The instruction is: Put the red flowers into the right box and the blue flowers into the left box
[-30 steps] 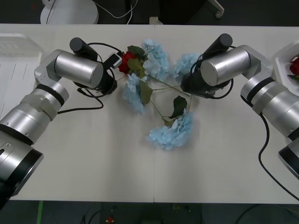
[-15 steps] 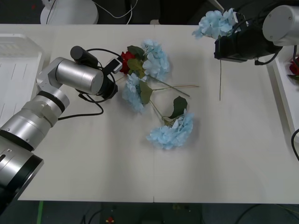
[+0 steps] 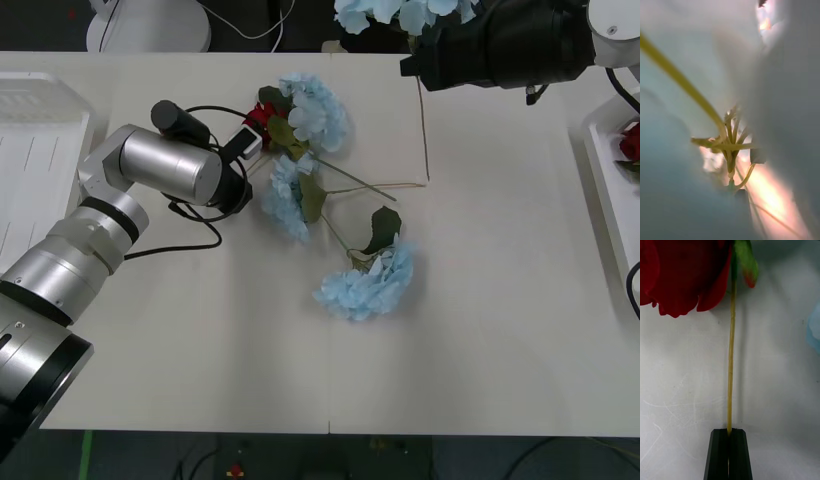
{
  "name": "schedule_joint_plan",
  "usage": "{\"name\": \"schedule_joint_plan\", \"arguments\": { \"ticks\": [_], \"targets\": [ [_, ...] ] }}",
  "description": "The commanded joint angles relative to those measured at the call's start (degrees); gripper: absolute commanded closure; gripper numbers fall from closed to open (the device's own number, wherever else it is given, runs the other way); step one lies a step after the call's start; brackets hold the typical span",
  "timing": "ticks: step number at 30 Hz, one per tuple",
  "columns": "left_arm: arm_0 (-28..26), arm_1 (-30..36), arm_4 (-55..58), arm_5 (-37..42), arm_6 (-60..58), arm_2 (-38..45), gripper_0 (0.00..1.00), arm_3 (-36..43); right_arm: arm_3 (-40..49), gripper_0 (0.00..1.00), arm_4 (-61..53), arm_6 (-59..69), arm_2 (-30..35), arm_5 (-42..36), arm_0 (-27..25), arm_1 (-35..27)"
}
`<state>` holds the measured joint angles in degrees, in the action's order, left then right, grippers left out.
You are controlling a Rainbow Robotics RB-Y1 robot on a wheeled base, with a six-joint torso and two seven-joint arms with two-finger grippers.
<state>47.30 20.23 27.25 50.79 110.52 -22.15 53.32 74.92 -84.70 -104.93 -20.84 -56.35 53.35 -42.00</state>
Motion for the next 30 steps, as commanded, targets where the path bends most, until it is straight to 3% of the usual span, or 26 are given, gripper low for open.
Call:
{"name": "schedule_joint_plan", "arguments": {
  "ticks": [1,6,14,27,29,30],
  "targets": [
    [-2.12,1.13,2.01,6.69,3.3,-0.62,1.0,5.75,4.36,1.0,-3.81,0.16,0.36,0.97,2.99,0.87],
    [-5.2,5.79,6.58,13.19,3.74,-0.62,1.0,15.06,6.47,1.0,-3.46,0.43,0.45,0.97,3.08,2.1],
    [-18.12,15.98,13.79,18.55,3.92,5.54,1.0,35.01,7.78,1.0,-2.22,0.6,0.36,1.41,3.08,4.82],
    [-30.95,18.97,17.66,18.73,5.59,17.75,1.0,43.71,8.93,1.0,-2.14,0.78,0.18,1.41,3.08,6.76],
    [-30.95,18.97,17.83,18.29,5.5,17.66,0.89,43.71,8.93,1.0,-2.14,0.78,0.09,1.41,3.08,7.11],
    [-30.86,18.88,18.27,18.11,5.32,17.66,0.54,43.8,8.93,1.0,-1.96,0.87,0.01,1.41,3.08,7.46]
  ]
}}
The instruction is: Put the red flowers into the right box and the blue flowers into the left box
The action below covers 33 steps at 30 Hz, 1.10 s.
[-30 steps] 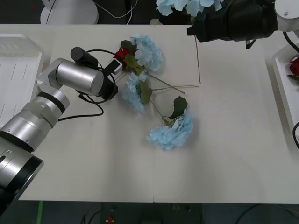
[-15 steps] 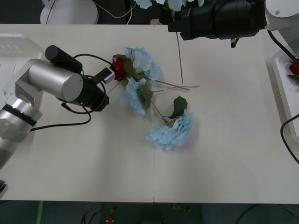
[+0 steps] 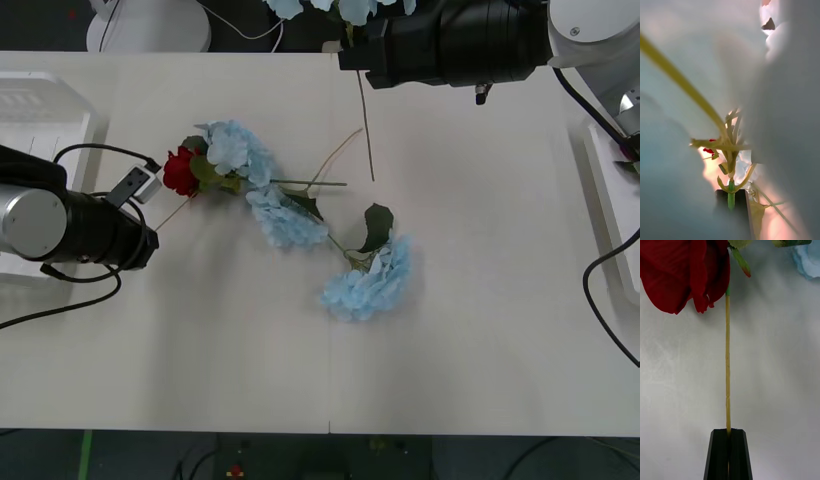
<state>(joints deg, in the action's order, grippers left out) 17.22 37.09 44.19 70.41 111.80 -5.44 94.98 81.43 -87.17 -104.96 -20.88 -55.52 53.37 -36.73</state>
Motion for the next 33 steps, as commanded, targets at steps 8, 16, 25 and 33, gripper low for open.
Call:
{"name": "schedule_joint_plan", "arguments": {
  "ticks": [8,16,25,33],
  "targets": [
    [0.89,1.93,8.89,-3.17,3.77,1.22,0.0,2.05,2.51,1.0,0.86,1.07,-2.15,2.26,3.49,2.71],
    [3.26,1.93,27.53,-5.02,3.77,1.84,0.0,2.05,2.51,1.0,0.86,1.16,-2.68,2.7,3.67,3.15],
    [3.26,-5.45,37.99,-20.57,5.36,-1.94,0.0,2.4,2.51,1.0,0.86,1.51,-2.85,2.7,3.76,3.24],
    [0.45,-9.67,46.86,-40.35,14.76,-13.28,0.0,3.37,2.51,1.0,0.77,1.43,-2.85,2.7,4.02,3.07]
  ]
}}
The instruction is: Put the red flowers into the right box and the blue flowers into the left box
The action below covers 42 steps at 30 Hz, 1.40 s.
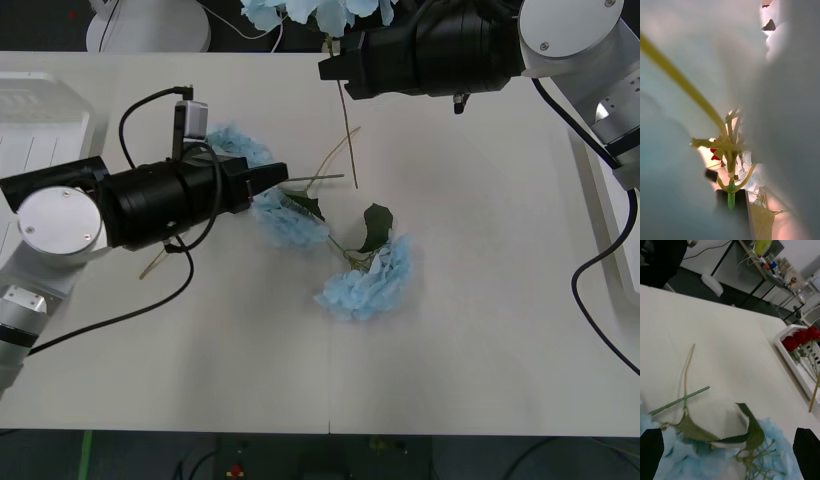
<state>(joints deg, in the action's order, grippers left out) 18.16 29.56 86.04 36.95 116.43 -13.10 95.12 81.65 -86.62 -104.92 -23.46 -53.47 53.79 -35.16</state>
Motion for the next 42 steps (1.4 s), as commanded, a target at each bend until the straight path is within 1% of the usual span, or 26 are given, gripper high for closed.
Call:
{"name": "schedule_joint_plan", "arguments": {
  "ticks": [1,7,10,15,19,24,27,35,38,39,40,41,42],
  "targets": [
    [-1.28,-2.32,6.86,-8.82,11.8,-7.03,0.0,3.93,2.29,1.0,0.23,1.47,-0.27,0.65,3.6,1.5],
    [-5.68,-2.49,13.89,-15.15,18.48,-10.98,0.0,9.64,2.38,1.0,0.23,1.47,-0.27,0.65,3.69,1.41],
    [-5.94,-3.02,15.91,-17.52,20.06,-12.03,0.0,10.79,2.38,1.0,0.23,1.47,-0.27,0.65,3.69,1.5],
    [-5.5,-6.36,18.2,-22.45,22.43,-13.0,0.0,10.87,2.46,1.0,0.23,1.47,-0.53,0.47,3.6,1.5],
    [-4.8,-7.41,17.93,-23.32,22.52,-13.35,0.0,10.26,2.64,1.0,0.23,1.47,-0.62,0.47,3.6,1.5],
    [-2.08,-9.26,20.92,-26.93,22.17,-16.17,0.0,7.8,2.99,1.0,0.05,1.47,-0.88,0.38,3.6,1.5],
    [-1.11,-9.61,20.22,-26.93,22.52,-16.69,0.0,5.86,3.34,1.0,-0.04,1.56,-1.15,0.3,3.6,1.5],
    [3.99,-12.42,19.16,-26.93,22.7,-17.4,0.0,-2.57,3.61,1.0,-0.12,1.82,-1.15,-0.76,3.6,1.41],
    [5.57,-13.3,19.16,-26.93,22.7,-17.48,0.0,-4.51,3.61,1.0,-0.04,1.82,-1.15,-0.76,3.6,1.41],
    [6.01,-13.48,19.16,-26.93,22.7,-17.48,0.03,-5.04,3.69,1.0,-0.04,1.82,-1.15,-0.85,3.6,1.5],
    [6.1,-13.48,19.16,-26.93,22.7,-17.48,0.14,-5.21,3.69,1.0,-0.12,1.82,-1.15,-0.76,3.6,1.41],
    [6.36,-13.57,19.16,-26.93,22.61,-17.57,0.46,-5.47,3.61,1.0,-0.04,1.82,-1.15,-0.76,3.6,1.41],
    [6.45,-13.65,19.16,-26.93,22.52,-17.57,0.6,-5.47,3.61,1.0,-0.04,1.82,-1.15,-0.76,3.6,1.41]
  ]
}}
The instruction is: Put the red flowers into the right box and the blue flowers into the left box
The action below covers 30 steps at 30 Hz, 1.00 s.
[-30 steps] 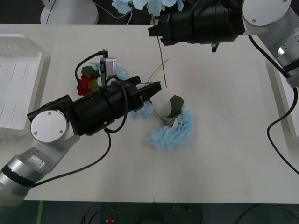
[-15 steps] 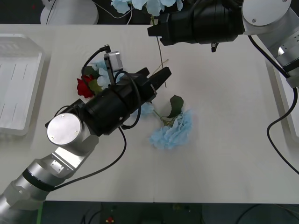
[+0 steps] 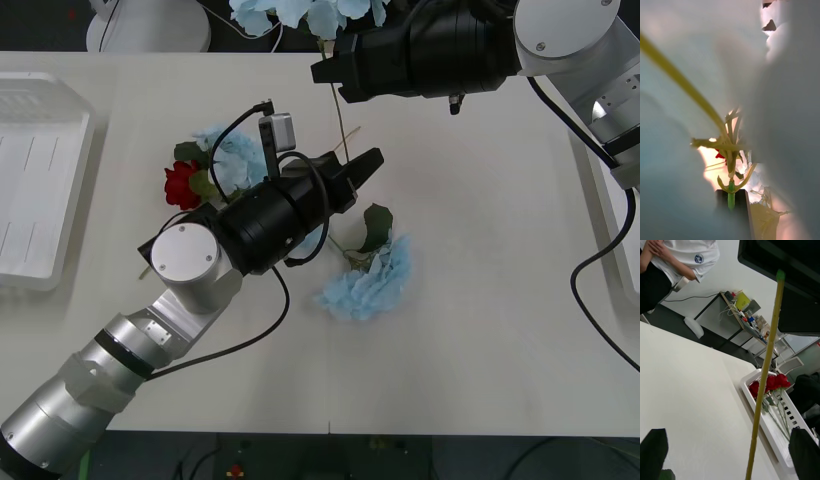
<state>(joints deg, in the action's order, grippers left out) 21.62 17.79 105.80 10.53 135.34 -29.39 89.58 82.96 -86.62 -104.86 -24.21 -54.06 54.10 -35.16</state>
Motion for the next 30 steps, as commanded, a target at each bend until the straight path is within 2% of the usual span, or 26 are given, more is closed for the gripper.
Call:
{"name": "schedule_joint_plan", "arguments": {
  "ticks": [1,2,3,24,25,26,28,30],
  "targets": [
    [3.08,-1.88,-0.6,-0.51,3.62,-1.29,0.84,-0.02,2.38,1.0,-0.04,1.76,-0.4,-0.17,3.29,1.41],
    [3.08,-1.88,-0.6,-0.51,3.53,-1.38,0.98,-0.02,2.38,1.0,-0.04,1.76,-0.4,-0.25,3.29,1.41],
    [3.08,-1.88,-0.6,-0.51,3.44,-1.38,1.0,-0.02,2.29,1.0,-0.04,1.76,-0.4,-0.25,3.29,1.41],
    [2.99,0.14,2.13,-0.51,3.27,-1.02,1.0,0.07,2.29,1.0,0.58,1.67,-0.49,-1.13,3.29,1.41],
    [2.99,0.32,2.04,-0.43,3.35,-0.94,1.0,0.07,2.29,0.87,0.84,1.67,-0.49,-1.13,3.29,1.41],
    [2.99,0.58,2.04,-0.43,3.35,-0.85,1.0,0.07,2.29,0.53,1.63,1.76,-0.49,-1.13,3.29,1.49],
    [2.99,1.11,2.66,-0.34,3.35,-0.76,1.0,0.16,2.29,0.35,1.9,1.85,-0.49,-1.13,3.2,1.41],
    [2.99,1.99,3.8,0.37,3.35,-0.32,1.0,0.51,2.29,0.26,2.16,2.11,-0.49,-1.05,3.29,1.32]
  ]
}}
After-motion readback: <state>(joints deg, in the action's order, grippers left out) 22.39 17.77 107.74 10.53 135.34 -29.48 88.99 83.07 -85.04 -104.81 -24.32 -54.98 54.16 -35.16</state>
